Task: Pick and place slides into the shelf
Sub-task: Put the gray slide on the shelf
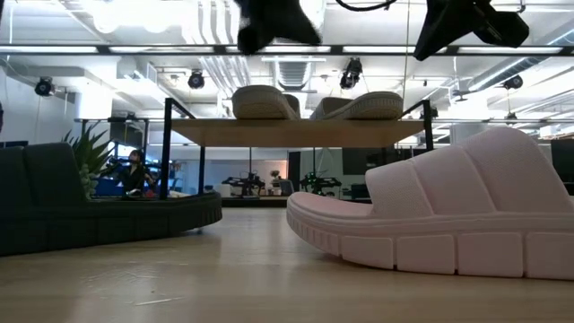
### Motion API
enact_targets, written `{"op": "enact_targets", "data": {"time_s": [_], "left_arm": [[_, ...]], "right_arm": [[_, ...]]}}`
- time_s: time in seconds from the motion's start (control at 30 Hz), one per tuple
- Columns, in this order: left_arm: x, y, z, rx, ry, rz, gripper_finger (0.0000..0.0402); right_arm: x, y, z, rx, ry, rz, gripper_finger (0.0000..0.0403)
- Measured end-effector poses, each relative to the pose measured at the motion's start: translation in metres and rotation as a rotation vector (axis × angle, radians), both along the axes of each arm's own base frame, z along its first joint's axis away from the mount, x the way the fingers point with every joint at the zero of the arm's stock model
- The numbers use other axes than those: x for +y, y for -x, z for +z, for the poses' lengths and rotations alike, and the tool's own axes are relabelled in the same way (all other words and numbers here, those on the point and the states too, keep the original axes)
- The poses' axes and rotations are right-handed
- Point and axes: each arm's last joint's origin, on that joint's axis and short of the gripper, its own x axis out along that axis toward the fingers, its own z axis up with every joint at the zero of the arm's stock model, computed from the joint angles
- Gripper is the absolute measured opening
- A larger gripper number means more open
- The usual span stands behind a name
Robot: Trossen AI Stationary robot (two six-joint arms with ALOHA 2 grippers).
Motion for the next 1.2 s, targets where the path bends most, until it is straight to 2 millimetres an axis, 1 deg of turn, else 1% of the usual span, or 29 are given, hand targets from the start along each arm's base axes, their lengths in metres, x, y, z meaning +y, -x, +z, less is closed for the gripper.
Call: {"op": "enact_targets", "data": {"time_s": [0.1, 0.13, 0.23, 0.33, 0.37, 0.47, 0.7, 0.77, 0.93, 1.07, 1.2], "left_arm": [[-0.004, 0.014, 0.017, -0.041, -0.012, 0.007, 0.0008], [-0.004, 0.019, 0.019, -0.036, -0.025, 0.024, 0.0008], [0.000, 0.038, 0.019, 0.047, -0.072, 0.096, 0.0008], [0.004, 0.058, 0.014, 0.177, -0.098, 0.175, 0.0008], [0.005, 0.062, 0.013, 0.195, -0.098, 0.191, 0.0008], [0.006, 0.071, 0.001, 0.251, -0.092, 0.209, 0.0008], [0.008, 0.076, -0.025, 0.273, -0.052, 0.247, 0.0008], [0.011, 0.075, -0.026, 0.241, -0.044, 0.256, 0.0008], [0.019, 0.076, -0.031, 0.245, -0.031, 0.276, 0.0008], [0.025, 0.075, -0.034, 0.247, 0.003, 0.267, 0.0008], [0.028, 0.075, -0.034, 0.247, 0.007, 0.276, 0.0008]], "right_arm": [[-0.006, -0.002, 0.000, 0.004, 0.011, -0.007, 0.0013], [-0.009, -0.003, 0.001, 0.007, 0.013, -0.005, 0.0013], [-0.018, -0.010, 0.001, 0.007, 0.004, 0.018, 0.0013], [-0.027, -0.018, 0.003, -0.005, 0.017, 0.037, 0.0013], [-0.032, -0.019, 0.003, 0.002, 0.028, 0.035, 0.0013], [-0.046, -0.021, 0.003, 0.032, 0.057, 0.013, 0.0013], [-0.082, -0.020, 0.000, 0.120, 0.100, -0.056, 0.0013], [-0.090, -0.019, 0.000, 0.135, 0.113, -0.067, 0.0013], [-0.108, -0.017, -0.002, 0.170, 0.103, -0.068, 0.0013], [-0.119, -0.023, -0.012, 0.227, 0.069, -0.035, 0.0013], [-0.125, -0.036, -0.028, 0.291, 0.018, 0.020, 0.0013]]}}
